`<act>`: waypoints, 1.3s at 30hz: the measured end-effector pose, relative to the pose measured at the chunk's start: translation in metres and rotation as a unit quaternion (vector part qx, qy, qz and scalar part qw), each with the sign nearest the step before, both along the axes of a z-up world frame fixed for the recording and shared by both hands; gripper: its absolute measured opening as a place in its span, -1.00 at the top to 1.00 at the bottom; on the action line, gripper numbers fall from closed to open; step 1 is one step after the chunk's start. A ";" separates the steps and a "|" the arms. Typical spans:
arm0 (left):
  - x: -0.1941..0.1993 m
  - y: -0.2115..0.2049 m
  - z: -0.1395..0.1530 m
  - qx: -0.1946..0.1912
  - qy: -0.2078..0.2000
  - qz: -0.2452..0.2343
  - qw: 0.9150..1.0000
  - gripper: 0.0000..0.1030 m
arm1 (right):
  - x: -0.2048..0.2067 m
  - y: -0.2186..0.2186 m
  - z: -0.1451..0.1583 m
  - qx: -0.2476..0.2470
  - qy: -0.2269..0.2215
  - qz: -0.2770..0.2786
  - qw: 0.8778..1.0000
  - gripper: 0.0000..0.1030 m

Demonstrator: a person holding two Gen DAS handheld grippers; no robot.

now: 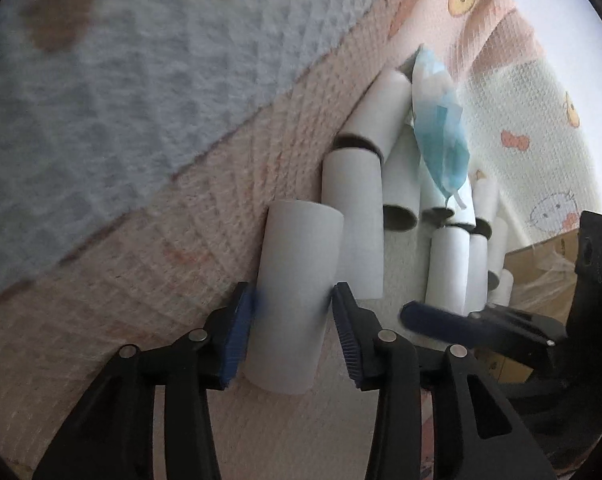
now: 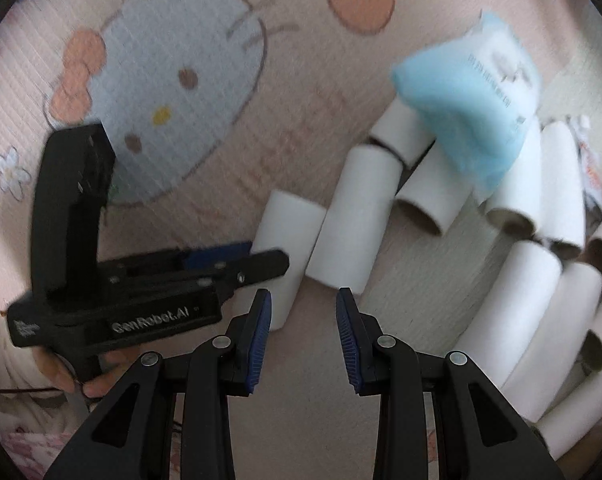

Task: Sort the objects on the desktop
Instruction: 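Grasp another white cardboard tube with the left gripper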

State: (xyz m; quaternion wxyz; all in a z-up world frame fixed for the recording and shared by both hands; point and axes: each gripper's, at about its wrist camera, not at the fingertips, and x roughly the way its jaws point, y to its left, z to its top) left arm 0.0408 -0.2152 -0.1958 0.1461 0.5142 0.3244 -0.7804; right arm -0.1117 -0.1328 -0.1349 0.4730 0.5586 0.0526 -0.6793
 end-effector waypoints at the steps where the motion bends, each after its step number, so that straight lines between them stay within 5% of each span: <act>1: 0.000 -0.001 -0.002 0.009 -0.001 0.005 1.000 0.12 | 0.000 -0.002 -0.004 0.003 -0.008 0.004 1.000 0.43; 9: 0.005 0.002 0.005 0.013 0.019 0.023 0.999 0.13 | 0.004 -0.011 -0.009 0.004 -0.022 0.020 1.000 0.43; 16: 0.003 0.021 0.035 -0.019 0.077 -0.014 0.997 0.13 | 0.009 -0.012 0.005 -0.026 -0.005 0.033 0.999 0.42; 20: 0.000 0.027 0.044 -0.011 0.095 -0.027 0.995 0.13 | 0.008 -0.010 0.013 -0.043 -0.001 0.027 0.999 0.18; 31: -0.024 0.041 0.072 -0.034 0.112 -0.048 0.992 0.13 | 0.005 0.003 0.038 -0.068 0.045 -0.011 0.997 0.18; 39: -0.044 0.061 0.110 -0.049 0.150 -0.101 0.982 0.13 | 0.005 0.024 0.080 -0.073 0.111 -0.047 0.990 0.18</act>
